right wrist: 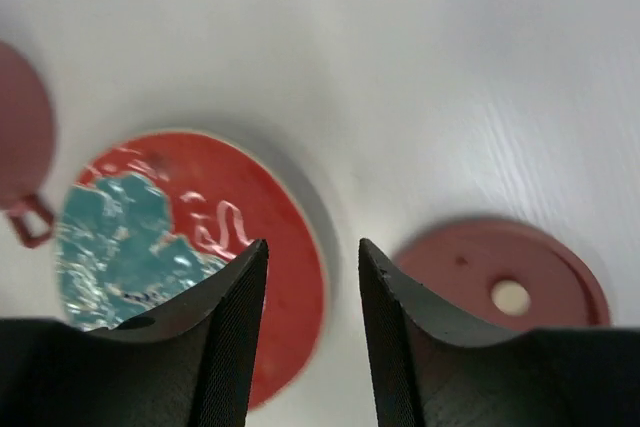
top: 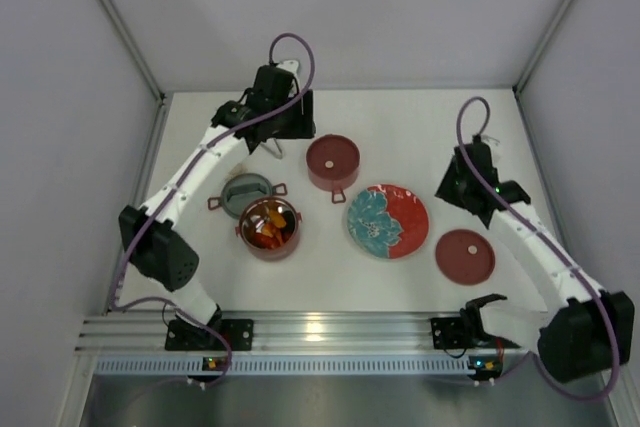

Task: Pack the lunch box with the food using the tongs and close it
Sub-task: Pick up the box lid from the center of the board.

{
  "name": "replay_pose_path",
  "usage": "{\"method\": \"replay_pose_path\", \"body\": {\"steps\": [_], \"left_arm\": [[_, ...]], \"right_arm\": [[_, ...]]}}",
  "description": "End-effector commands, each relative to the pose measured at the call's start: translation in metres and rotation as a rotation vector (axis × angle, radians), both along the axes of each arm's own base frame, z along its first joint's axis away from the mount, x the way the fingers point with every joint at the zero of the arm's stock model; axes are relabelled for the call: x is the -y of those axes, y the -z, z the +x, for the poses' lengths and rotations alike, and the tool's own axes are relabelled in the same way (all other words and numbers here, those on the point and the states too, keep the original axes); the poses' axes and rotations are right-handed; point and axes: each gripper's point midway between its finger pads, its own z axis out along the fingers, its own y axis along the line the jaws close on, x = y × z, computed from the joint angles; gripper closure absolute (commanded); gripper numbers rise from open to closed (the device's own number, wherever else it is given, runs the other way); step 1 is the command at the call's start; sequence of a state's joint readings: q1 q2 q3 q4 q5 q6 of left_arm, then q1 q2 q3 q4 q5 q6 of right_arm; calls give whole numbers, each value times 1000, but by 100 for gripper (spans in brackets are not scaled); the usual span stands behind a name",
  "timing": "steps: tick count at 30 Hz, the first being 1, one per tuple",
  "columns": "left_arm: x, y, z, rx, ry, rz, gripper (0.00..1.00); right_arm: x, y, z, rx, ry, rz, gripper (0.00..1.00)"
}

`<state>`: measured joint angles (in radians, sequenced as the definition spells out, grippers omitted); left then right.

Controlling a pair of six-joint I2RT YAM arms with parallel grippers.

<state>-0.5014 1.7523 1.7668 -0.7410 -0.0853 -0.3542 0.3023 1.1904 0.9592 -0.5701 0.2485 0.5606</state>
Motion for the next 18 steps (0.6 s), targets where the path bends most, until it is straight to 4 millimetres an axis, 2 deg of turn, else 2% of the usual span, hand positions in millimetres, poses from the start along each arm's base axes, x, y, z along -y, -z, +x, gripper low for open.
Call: {"method": "replay_pose_path", "body": {"steps": [1,2,3,4,6,7,9,12,18], "left_arm": [[16,-39,-37,63,82,-119,36],[20,-54,-52,86,115,-169,36],[26,-46,-61,74,140,-177,35],[30,-52,-71,79,169,-202,35],[36,-45,-85,57,197,-203,35],[36,-49,-91,65,205,-212,35],[40,-50,-100,70,229,-227,35],[39,-48,-107,76,240,-238,34],[36,-41,-115,76,255,-238,34]], "right_arm": [[47,12,-55,-34,186,9,59],[52,30,-73,-77,216,12,58],[55,25,-82,-44,236,33,55],[58,35,-93,-65,257,38,54],[60,44,-109,-100,304,64,52],[62,49,-116,-109,325,77,51],[64,60,-134,-171,373,83,58],[75,69,-155,-242,455,54,61],[76,74,-166,-286,482,50,60]]}}
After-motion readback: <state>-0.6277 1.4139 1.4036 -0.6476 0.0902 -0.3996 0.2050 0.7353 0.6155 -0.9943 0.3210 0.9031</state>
